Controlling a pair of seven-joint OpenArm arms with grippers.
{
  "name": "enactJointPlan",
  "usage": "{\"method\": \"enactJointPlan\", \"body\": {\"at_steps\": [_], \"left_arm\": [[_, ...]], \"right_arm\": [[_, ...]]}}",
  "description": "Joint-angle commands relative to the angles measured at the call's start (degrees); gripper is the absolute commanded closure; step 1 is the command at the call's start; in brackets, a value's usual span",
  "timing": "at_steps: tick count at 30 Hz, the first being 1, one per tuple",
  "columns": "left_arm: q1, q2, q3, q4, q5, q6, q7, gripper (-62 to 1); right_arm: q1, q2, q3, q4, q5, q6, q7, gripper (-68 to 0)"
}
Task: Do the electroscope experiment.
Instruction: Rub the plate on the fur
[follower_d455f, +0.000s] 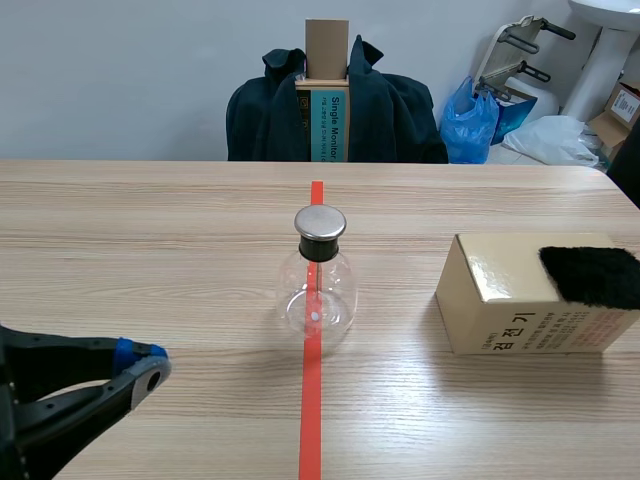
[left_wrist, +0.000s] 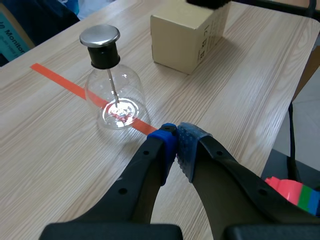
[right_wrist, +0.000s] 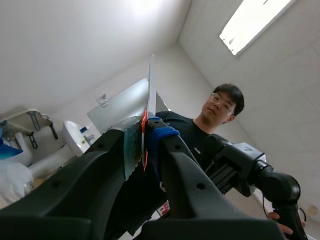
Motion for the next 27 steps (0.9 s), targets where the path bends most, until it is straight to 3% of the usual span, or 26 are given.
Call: {"method": "enactJointPlan", "body": {"at_steps": [1, 2, 5, 14, 18, 27], "left_arm": [[-1.73, 0.7, 0.13, -0.87, -0.63, -0.13, -0.98, -9.6], [-1.73, 0.81, -0.11, -0.87, -0.63, -0.13, -0.96, -19.0], [-1.73, 0.92, -0.48, -0.9, -0.61, -0.13, -1.05, -61.4], [-1.88, 2.45, -0.46, -0.9, -0.31, -0.13, -0.76, -62.3], [-1.88, 2.45, -0.46, -0.9, -0.31, -0.13, -0.76, -62.3], [-1.88, 2.45, -0.46, -0.9, 0.39, -0.13, -0.76, -62.3]], "right_arm": [[0.42, -0.28, 0.04, -2.29, 0.07, -0.57, 1.75, -1.0], [0.57, -0.81, 0.04, -3.58, -0.52, -0.24, 2.6, -1.0], [1.4, -2.29, 0.04, -7.3, -2.58, -0.24, 4.28, -1.0], [4.66, -2.54, -0.57, -17.59, -11.23, 5.31, 5.75, -1.0], [5.97, -2.51, -1.05, -22.03, -15.5, 6.05, 5.46, -1.0], [7.5, -2.51, -1.03, -26.05, -23.26, 10.16, 4.87, -1.0]]}}
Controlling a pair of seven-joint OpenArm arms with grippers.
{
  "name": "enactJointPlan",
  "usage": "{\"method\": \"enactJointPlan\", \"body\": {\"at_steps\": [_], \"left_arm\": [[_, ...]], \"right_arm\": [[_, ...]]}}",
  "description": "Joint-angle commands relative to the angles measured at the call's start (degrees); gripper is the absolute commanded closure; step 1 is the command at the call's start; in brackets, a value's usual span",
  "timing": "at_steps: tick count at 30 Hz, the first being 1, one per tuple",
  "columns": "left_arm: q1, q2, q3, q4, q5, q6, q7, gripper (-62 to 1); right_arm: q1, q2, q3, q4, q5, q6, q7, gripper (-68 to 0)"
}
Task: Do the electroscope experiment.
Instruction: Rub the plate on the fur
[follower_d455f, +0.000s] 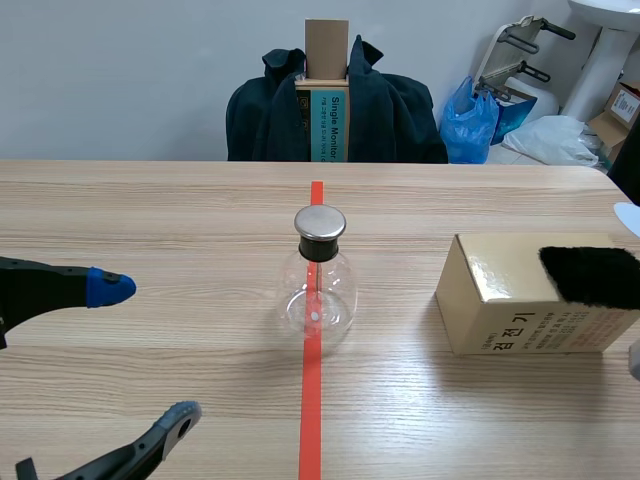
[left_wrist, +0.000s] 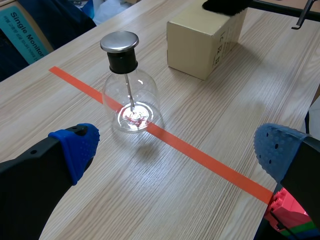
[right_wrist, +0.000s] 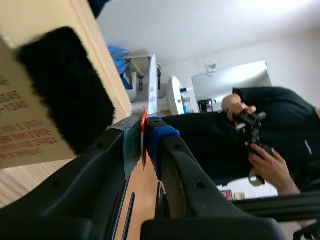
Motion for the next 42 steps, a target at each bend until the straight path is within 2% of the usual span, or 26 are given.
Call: {"method": "enactJointPlan", "body": {"at_steps": [1, 6, 13, 19, 27, 37, 39, 42], "left_arm": [[-0.15, 0.28, 0.22, 0.22, -0.02, -0.13, -0.98, -62.3], [-0.15, 0.26, 0.22, 0.22, -0.02, -0.13, -0.98, -62.3], [-0.15, 0.28, 0.22, 0.22, -0.02, -0.13, -0.98, -62.3], [-0.15, 0.28, 0.22, 0.22, -0.02, -0.13, -0.98, -62.3], [-0.15, 0.28, 0.22, 0.22, -0.02, -0.13, -0.98, -62.3], [-0.15, 0.28, 0.22, 0.22, -0.02, -0.13, -1.01, -62.3], [-0.15, 0.28, 0.22, 0.22, -0.02, -0.13, -1.01, -62.3], [-0.15, 0.28, 0.22, 0.22, -0.04, -0.13, -0.98, -62.3]], "right_arm": [[0.81, 0.94, 0.37, 0.24, -1.05, -0.11, 0.26, -1.0], [0.96, 0.9, 0.37, -2.4, -5.05, -0.44, 2.1, -1.0], [0.98, 0.92, 0.37, -8.2, -10.73, -5.68, 4.48, -1.0], [0.96, 0.94, 0.94, -10.88, -12.48, -8.83, 4.68, -1.0], [1.79, 2.69, 1.62, -11.78, -13.29, -8.66, 0.76, -1.0], [3.17, 2.67, 1.6, -12.02, -13.84, -7.65, -1.49, -1.0], [3.08, 2.64, 1.42, -12.02, -14.93, -7.58, 1.03, -1.0], [2.82, 2.38, 1.33, -12.02, -17.05, -7.17, 8.04, -1.0]]}}
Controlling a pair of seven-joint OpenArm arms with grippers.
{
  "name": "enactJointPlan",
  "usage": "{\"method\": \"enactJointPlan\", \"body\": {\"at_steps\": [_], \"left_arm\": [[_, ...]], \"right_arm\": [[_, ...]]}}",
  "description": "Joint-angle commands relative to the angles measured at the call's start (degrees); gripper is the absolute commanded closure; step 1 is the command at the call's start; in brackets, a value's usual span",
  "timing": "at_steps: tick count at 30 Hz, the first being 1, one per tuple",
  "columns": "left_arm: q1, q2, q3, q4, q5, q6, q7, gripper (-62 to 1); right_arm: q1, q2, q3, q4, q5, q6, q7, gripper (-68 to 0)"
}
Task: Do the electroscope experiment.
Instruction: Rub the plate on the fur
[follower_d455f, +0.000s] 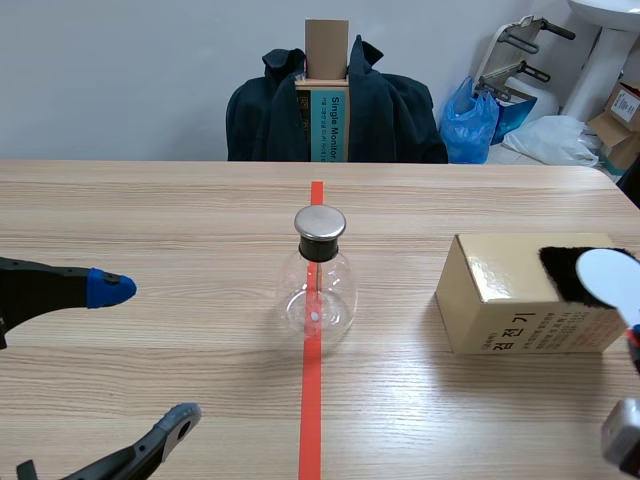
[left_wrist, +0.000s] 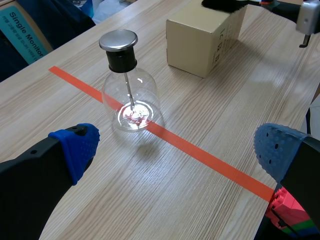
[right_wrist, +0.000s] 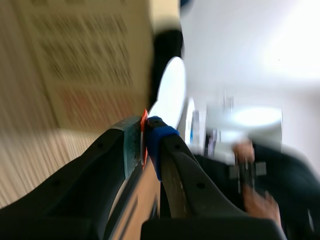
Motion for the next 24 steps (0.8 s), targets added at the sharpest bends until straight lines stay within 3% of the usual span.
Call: {"method": "enactJointPlan", "body": {"at_steps": [1, 6, 7, 10, 11, 15, 16, 20, 24], "left_arm": [[-0.15, 0.31, 0.22, 0.22, -0.42, -0.13, -0.98, -62.3], [-0.15, 0.31, 0.22, 0.22, -0.42, -0.13, -0.98, -62.3], [-0.15, 0.31, 0.22, 0.22, -0.42, -0.13, -0.98, -62.3], [-0.15, 0.33, 0.22, 0.22, -0.42, -0.13, -1.01, -62.3], [-0.15, 0.33, 0.22, 0.22, -0.42, -0.13, -1.01, -62.3], [-0.17, 0.31, 0.22, 0.22, -0.42, -0.11, -1.01, -62.3], [-0.17, 0.31, 0.22, 0.22, -0.42, -0.11, -1.01, -62.3], [-0.17, 0.33, 0.22, 0.22, -0.42, -0.11, -1.01, -62.3], [-0.17, 0.31, 0.22, 0.22, -0.42, -0.11, -0.98, -62.3]], "right_arm": [[-0.13, 0.42, 0.31, 0.15, 0.63, -0.02, 0.7, -1.0], [-0.11, 0.46, 0.57, 0.15, 0.66, -0.85, -9.62, -1.0], [-0.07, 0.66, 0.52, 0.15, 0.66, -0.83, -9.07, -1.0], [0.07, 0.59, 0.42, 0.15, 0.66, -0.85, 1.22, -1.0], [0.04, 0.37, 0.42, 0.15, 0.66, -0.92, 2.58, -1.0], [-0.28, -0.31, 0.96, 0.15, 0.66, -2.99, -8.7, -1.0], [-0.28, -0.28, 1.03, 0.15, 0.55, -2.95, -8.9, -1.0], [-0.26, -0.44, 0.63, 0.15, -0.66, -2.95, 3.3, -1.0], [-1.09, -1.01, 1.68, 0.15, -0.48, -3.65, -7.67, -1.0]]}}
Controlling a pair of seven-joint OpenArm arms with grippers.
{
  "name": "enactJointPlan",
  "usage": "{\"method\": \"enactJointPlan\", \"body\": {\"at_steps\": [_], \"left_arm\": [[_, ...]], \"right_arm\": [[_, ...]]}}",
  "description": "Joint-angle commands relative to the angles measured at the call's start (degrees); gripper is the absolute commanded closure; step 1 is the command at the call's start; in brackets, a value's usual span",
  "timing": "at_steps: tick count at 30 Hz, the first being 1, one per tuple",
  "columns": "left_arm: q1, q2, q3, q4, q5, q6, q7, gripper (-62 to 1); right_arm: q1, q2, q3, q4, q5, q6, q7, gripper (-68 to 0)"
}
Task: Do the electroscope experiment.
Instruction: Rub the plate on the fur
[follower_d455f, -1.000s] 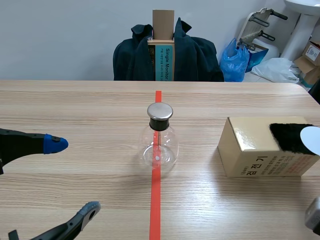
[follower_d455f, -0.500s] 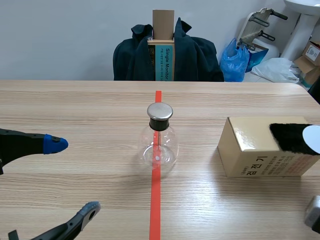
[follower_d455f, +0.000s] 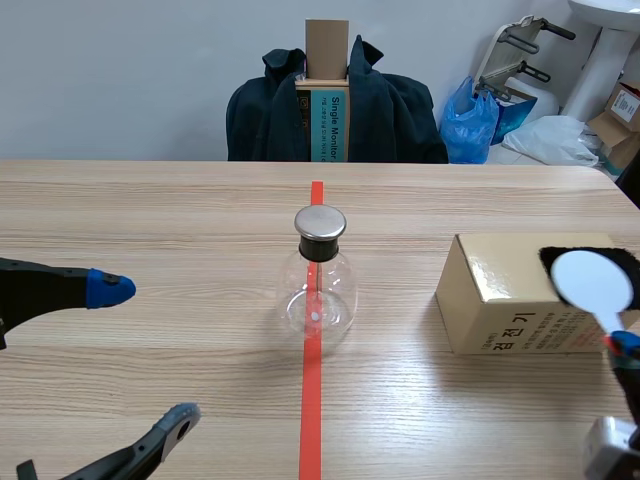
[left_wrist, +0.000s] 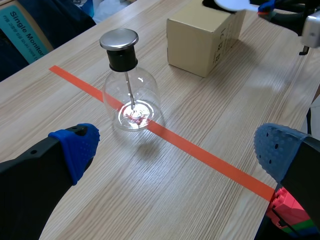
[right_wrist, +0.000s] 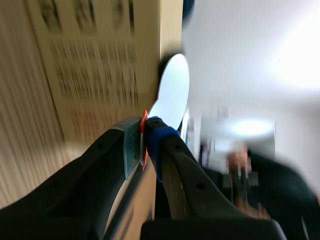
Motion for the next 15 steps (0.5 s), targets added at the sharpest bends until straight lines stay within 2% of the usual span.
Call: {"method": "enactJointPlan", "body": {"at_steps": [1, 2, 4, 5, 8, 9, 10, 12, 13, 14, 15], "left_arm": [[-0.17, 0.31, 0.22, 0.37, -0.39, -0.11, -0.98, -62.3], [-0.17, 0.31, 0.22, 0.37, -0.39, -0.11, -0.98, -62.3], [-0.17, 0.33, 0.22, 0.37, -0.39, -0.11, -1.01, -62.3], [-0.17, 0.35, 0.22, 0.37, -0.39, -0.11, -1.01, -62.3], [-0.17, 0.31, 0.22, 0.37, -0.39, -0.11, -0.98, -62.3], [-0.17, 0.33, 0.22, 0.37, -0.39, -0.11, -0.98, -62.3], [-0.17, 0.33, 0.22, 0.37, -0.39, -0.11, -1.01, -62.3], [-0.17, 0.35, 0.22, 0.37, -0.39, -0.11, -1.01, -62.3], [-0.17, 0.48, 0.22, 0.37, -0.39, -0.13, -1.01, -62.3], [-0.17, 0.66, 0.22, 0.37, -0.39, -0.13, -1.01, -62.3], [-0.17, 0.79, 0.22, 0.37, -0.39, -0.13, -0.98, -62.3]], "right_arm": [[-0.72, 1.38, 1.55, 0.26, 0.26, -0.17, 0.39, -1.0], [-0.72, 1.62, 1.51, 0.26, 0.02, -0.17, 2.99, -1.0], [-0.48, 1.57, 0.96, 0.26, -0.76, -0.22, 11.37, -1.0], [-0.39, 1.51, 0.61, 0.26, -0.72, -0.59, 12.24, -1.0], [-1.11, 0.85, 1.51, 0.26, -0.33, -1.9, 1.77, -1.0], [-1.2, 0.81, 1.84, 0.26, -0.63, -1.68, 0.94, -1.0], [-1.2, 1.01, 1.9, 0.26, -1.11, -1.64, 2.67, -1.0], [-0.83, 0.92, 1.51, 0.26, -1.62, -1.68, 11.69, -1.0], [-0.81, 0.79, 1.22, 0.26, -1.57, -1.88, 13.92, -1.0], [-0.85, 0.66, 1.22, 0.26, -1.49, -2.16, 12.76, -1.0], [-1.22, 0.55, 1.46, 0.26, -1.14, -2.14, 9.03, -1.0]]}}
